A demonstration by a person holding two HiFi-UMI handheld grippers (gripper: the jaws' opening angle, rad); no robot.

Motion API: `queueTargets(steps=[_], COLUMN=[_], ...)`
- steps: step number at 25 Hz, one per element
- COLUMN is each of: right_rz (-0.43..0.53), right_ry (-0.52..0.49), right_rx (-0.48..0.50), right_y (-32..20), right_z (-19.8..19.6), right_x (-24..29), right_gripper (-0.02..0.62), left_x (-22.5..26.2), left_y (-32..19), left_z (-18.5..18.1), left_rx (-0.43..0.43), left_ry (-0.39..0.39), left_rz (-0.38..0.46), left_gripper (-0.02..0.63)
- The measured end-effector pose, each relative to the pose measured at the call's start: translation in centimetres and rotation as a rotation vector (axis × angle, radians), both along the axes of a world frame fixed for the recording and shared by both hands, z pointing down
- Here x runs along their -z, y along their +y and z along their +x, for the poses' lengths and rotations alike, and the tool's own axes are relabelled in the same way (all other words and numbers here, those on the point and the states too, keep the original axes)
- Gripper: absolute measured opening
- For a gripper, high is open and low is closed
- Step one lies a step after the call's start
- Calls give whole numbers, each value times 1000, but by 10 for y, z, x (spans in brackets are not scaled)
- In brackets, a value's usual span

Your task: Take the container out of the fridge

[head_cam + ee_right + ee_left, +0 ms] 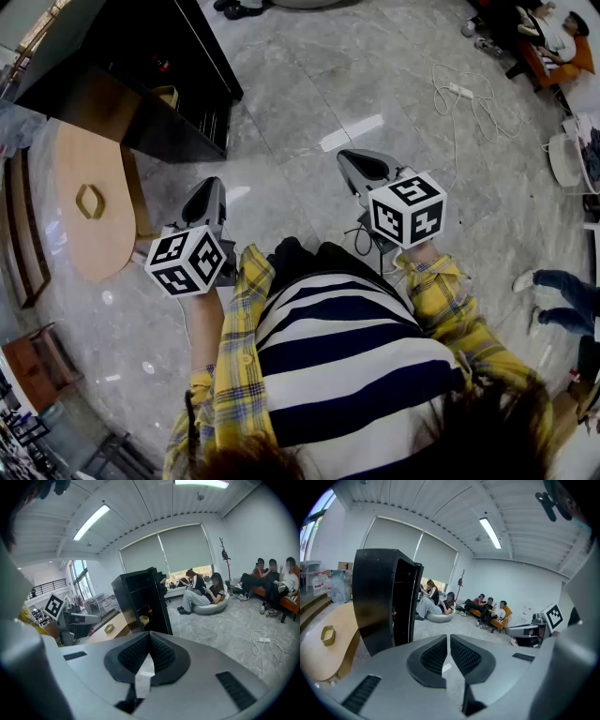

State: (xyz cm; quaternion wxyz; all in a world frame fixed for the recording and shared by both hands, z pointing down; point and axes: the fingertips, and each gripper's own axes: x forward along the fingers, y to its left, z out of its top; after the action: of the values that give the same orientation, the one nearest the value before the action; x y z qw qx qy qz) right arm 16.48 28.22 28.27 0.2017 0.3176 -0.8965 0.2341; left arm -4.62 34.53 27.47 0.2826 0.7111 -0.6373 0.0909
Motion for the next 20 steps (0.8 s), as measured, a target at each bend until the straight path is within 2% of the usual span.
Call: queueTargets(steps=[8,20], right_rz=[-18,-42], right_ry=[5,9], right_rx=[33,84], right_y=[-19,-47], right_z=[8,39], right_x=[-10,-23], right_gripper=[28,29], left_x=[-8,-19], left_y=[-18,-48], left_z=[9,46], left_rx=[19,37], left_ry=[-17,-57], left_rz=[14,7], left_gripper=[35,35])
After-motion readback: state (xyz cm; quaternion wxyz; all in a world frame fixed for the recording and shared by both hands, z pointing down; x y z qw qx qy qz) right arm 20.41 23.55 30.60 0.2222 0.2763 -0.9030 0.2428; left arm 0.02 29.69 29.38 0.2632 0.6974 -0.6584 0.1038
